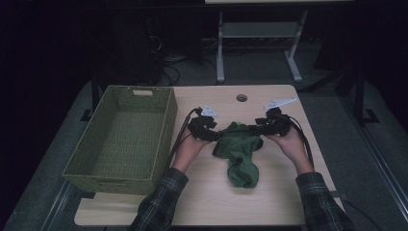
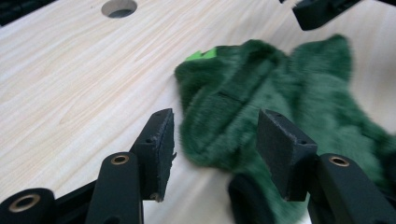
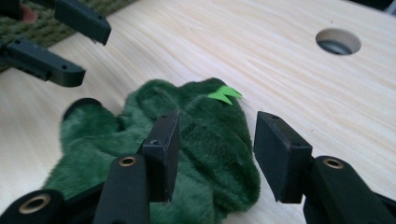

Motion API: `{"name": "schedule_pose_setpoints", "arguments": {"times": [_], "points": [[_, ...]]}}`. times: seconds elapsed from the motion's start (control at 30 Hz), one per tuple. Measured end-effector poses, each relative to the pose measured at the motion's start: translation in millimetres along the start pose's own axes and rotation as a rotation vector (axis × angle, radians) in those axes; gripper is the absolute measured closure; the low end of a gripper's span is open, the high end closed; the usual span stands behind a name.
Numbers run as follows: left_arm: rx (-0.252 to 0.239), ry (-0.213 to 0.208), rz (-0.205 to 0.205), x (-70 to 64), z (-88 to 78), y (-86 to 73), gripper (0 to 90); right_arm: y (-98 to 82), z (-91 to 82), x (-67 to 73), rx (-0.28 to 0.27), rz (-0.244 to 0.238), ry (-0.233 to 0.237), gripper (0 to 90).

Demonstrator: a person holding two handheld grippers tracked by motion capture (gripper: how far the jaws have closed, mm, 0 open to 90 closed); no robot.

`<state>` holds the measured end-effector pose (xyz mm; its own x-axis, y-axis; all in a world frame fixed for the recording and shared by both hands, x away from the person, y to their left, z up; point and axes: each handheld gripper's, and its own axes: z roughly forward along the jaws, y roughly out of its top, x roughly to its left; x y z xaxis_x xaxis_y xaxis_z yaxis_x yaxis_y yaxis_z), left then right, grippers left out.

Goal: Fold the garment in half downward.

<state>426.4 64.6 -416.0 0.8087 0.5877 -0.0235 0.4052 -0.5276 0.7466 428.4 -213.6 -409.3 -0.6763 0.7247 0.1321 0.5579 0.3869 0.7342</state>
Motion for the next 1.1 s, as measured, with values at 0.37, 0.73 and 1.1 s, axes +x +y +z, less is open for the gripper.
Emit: {"name": "schedule_pose_setpoints", "arguments": {"times": [0.37,0.73,1.1], "points": [[0.073,-0.023,-0.042,14.0,40.5,-9.4,47.8,-13.3,32.7,-16.1,0.091,0.009,-0.005,52.7],[0.102,-0.01,-0.054,17.5,53.8,-11.6,59.2,-19.0,50.0,-21.0,0.128,0.024,-0.017,68.1],[0.105,-0.008,-0.046,15.3,51.0,-7.5,87.2,-18.2,45.8,-20.2,0.153,0.044,-0.01,87.4]]}}
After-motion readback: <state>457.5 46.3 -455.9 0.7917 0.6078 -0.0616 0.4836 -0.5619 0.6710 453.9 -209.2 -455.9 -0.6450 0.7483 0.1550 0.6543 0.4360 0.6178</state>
